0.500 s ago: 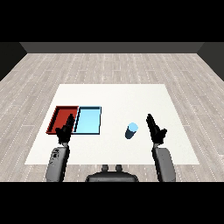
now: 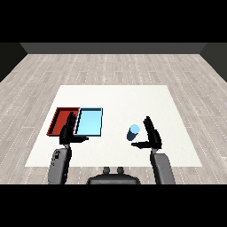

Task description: Pick the blue can and put it in the blue box

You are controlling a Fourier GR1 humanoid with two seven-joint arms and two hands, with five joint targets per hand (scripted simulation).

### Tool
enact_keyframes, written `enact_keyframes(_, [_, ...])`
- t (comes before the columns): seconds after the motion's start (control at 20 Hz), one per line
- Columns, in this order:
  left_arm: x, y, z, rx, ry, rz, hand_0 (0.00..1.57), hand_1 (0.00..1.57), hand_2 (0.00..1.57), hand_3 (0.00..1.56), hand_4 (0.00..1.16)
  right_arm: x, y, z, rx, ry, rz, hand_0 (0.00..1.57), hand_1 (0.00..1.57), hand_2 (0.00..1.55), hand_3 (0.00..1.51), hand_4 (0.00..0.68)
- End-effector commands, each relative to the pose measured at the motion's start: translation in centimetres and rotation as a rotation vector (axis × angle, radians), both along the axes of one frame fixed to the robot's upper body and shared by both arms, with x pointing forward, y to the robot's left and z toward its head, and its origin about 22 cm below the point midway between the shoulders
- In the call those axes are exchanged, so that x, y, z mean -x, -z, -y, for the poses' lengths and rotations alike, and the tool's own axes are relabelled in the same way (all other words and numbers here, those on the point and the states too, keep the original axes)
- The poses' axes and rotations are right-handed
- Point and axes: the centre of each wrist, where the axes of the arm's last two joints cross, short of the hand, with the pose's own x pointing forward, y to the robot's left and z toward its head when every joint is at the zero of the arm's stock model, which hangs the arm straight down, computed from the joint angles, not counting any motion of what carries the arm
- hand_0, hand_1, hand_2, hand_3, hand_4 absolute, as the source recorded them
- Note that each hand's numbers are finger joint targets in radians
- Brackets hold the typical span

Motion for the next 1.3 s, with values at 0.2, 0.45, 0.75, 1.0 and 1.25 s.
enact_keyframes(0.2, [-0.4, 1.4, 1.0, 0.069, 0.051, 0.141, 0.00, 0.00, 0.00, 0.00, 0.00, 0.8, 1.5, -0.3, -0.095, -0.079, 0.086, 0.00, 0.00, 0.00, 0.00, 0.000])
enact_keyframes(0.45, [0.4, 0.4, -2.7, 0.069, 0.038, 0.131, 0.00, 0.00, 0.00, 0.00, 0.00, 0.9, 0.7, -1.0, -0.088, -0.058, 0.084, 0.00, 0.00, 0.00, 0.00, 0.000])
enact_keyframes(0.75, [-0.1, 0.1, -1.1, 0.063, 0.047, 0.134, 0.00, 0.00, 0.00, 0.00, 0.00, 1.2, 2.6, 0.3, -0.079, 0.002, 0.043, 0.00, 0.00, 0.00, 0.00, 0.000])
enact_keyframes(1.0, [1.9, 1.1, -0.5, 0.068, 0.057, 0.135, 0.00, 0.00, 0.00, 0.00, 0.00, -1.0, 2.1, 1.3, -0.091, 0.031, 0.041, 0.00, 0.00, 0.00, 0.00, 0.000])
enact_keyframes(1.25, [-0.3, 0.0, 0.8, 0.097, 0.066, 0.139, 0.00, 0.00, 0.00, 0.00, 0.00, -1.8, 5.6, -1.0, -0.096, 0.036, 0.010, 0.00, 0.00, 0.00, 0.00, 0.000])
